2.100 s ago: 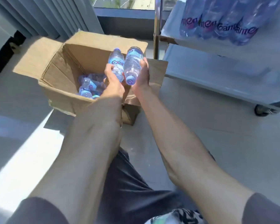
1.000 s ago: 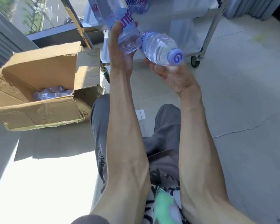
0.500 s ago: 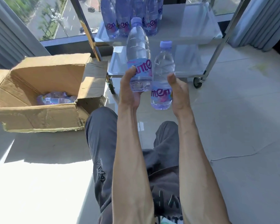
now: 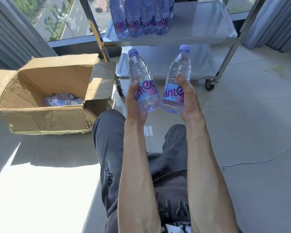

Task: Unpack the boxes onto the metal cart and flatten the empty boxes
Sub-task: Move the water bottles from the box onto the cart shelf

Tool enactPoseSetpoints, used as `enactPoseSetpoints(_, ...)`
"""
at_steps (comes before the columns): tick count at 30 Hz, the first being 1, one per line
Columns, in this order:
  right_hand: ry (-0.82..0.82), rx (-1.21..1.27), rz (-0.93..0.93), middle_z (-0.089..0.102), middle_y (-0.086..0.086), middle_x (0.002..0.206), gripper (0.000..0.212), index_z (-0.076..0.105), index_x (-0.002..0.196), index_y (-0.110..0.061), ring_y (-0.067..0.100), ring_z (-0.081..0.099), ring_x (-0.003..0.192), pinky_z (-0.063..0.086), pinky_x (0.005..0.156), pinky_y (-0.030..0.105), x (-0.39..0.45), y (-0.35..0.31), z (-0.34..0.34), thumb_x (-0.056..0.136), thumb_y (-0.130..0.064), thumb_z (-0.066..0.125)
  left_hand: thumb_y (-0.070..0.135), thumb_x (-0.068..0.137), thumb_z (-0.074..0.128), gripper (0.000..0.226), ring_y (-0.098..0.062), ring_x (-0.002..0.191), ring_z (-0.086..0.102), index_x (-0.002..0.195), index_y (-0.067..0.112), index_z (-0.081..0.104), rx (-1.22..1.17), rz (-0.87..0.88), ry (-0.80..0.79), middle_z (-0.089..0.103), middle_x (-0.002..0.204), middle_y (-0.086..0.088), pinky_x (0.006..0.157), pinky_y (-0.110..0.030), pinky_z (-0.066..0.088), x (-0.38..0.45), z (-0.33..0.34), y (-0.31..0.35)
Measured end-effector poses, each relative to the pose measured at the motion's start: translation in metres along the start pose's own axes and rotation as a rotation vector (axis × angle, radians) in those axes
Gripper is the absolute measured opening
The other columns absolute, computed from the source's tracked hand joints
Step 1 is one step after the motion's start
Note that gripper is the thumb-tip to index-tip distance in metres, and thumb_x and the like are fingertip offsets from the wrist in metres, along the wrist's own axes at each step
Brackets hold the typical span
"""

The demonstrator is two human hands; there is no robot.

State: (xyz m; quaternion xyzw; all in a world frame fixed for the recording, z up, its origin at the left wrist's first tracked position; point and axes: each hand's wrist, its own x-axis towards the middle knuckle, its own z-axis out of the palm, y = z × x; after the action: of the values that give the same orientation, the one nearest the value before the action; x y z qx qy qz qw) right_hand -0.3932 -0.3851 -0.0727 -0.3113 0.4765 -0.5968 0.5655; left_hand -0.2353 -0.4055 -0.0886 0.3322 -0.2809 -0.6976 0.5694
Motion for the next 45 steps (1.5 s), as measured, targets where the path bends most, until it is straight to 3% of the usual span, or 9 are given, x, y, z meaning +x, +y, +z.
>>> enactPoseSetpoints(3,0.006,-0.008,-0.006,0.069,0.023,0.102,0.060,0.060,0.116,0.002,0.040,0.068,0.094,0.053,0.090,0.059,-0.001,0.000,-0.002,0.081,-0.044,0.074,0.034,0.088,0.061,0.031,-0.029,0.089,0.061,0.106,0.009,0.065,0.019,-0.027,-0.018,0.063,0.097,-0.014,0.092,-0.052,0.048,-0.002,-0.002,-0.002)
enactPoseSetpoints(6,0.000,-0.091,-0.013,0.070,0.026,0.101,0.057,0.064,0.107,0.005,0.041,0.070,0.090,0.055,0.087,0.058,-0.003,0.000,-0.004,0.084,-0.046,0.071,0.034,0.091,0.053,0.033,-0.037,0.100,0.058,0.096,0.006,0.071,-0.001,-0.138,-0.075,0.064,0.099,-0.018,0.107,-0.061,0.036,-0.006,0.003,0.000)
enactPoseSetpoints(10,-0.034,-0.077,0.049,0.068,0.029,0.106,0.067,0.068,0.109,0.002,0.047,0.066,0.099,0.050,0.092,0.063,-0.007,-0.001,-0.005,0.081,-0.059,0.065,0.032,0.089,0.046,0.038,-0.031,0.087,0.064,0.094,0.002,0.068,0.044,-0.153,-0.041,0.066,0.089,-0.015,0.089,-0.044,0.051,-0.013,0.000,0.002)
enactPoseSetpoints(17,-0.089,-0.123,0.084,0.066,0.030,0.109,0.075,0.063,0.116,0.002,0.048,0.065,0.101,0.051,0.093,0.061,-0.004,-0.002,-0.007,0.078,-0.061,0.069,0.035,0.095,0.048,0.033,-0.027,0.084,0.067,0.098,0.006,0.064,0.134,-0.163,-0.074,0.068,0.091,-0.012,0.079,-0.038,0.056,-0.022,0.001,0.000)
enactPoseSetpoints(21,-0.070,-0.145,0.045,0.070,0.020,0.094,0.053,0.065,0.099,-0.003,0.034,0.069,0.084,0.053,0.087,0.057,0.006,0.000,-0.011,0.072,-0.047,0.080,0.035,0.085,0.067,0.038,-0.039,0.097,0.058,0.109,0.006,0.060,0.244,-0.108,-0.029,0.060,0.106,-0.024,0.092,-0.055,0.049,-0.007,-0.001,0.001)
enactPoseSetpoints(24,0.026,-0.223,-0.014,0.073,0.015,0.092,0.049,0.068,0.095,-0.006,0.031,0.072,0.082,0.057,0.082,0.055,0.026,-0.005,-0.011,0.070,-0.045,0.084,0.024,0.079,0.073,0.020,-0.032,0.084,0.064,0.092,0.011,0.066,0.392,0.015,0.081,0.068,0.092,-0.018,0.080,-0.046,0.053,0.014,0.009,0.007)
enactPoseSetpoints(28,0.161,-0.346,-0.074,0.074,0.004,0.088,0.046,0.068,0.093,-0.019,0.024,0.073,0.081,0.059,0.077,0.051,0.077,-0.014,-0.012,0.064,-0.051,0.085,0.023,0.072,0.081,0.029,-0.024,0.082,0.071,0.096,0.012,0.070,0.533,0.151,0.222,0.074,0.089,-0.005,0.073,-0.036,0.059,0.068,0.032,0.007)
enactPoseSetpoints(36,0.494,-0.490,-0.267,0.070,-0.004,0.079,0.036,0.066,0.083,-0.019,0.021,0.067,0.074,0.054,0.068,0.034,0.217,-0.045,-0.015,0.063,-0.041,0.086,0.036,0.059,0.081,0.041,-0.012,0.081,0.072,0.095,0.020,0.071,0.754,0.291,0.347,0.075,0.087,0.005,0.079,-0.044,0.059,0.234,0.091,0.002)
enactPoseSetpoints(45,0.802,-0.369,-0.361,0.064,-0.002,0.108,0.057,0.065,0.115,-0.018,0.009,0.061,0.096,0.051,0.083,0.026,0.299,-0.083,-0.067,0.065,-0.033,0.088,0.016,0.071,0.080,0.035,-0.015,0.083,0.064,0.102,0.008,0.064,0.813,0.503,0.255,0.069,0.093,-0.002,0.067,-0.017,0.045,0.373,0.205,-0.034)
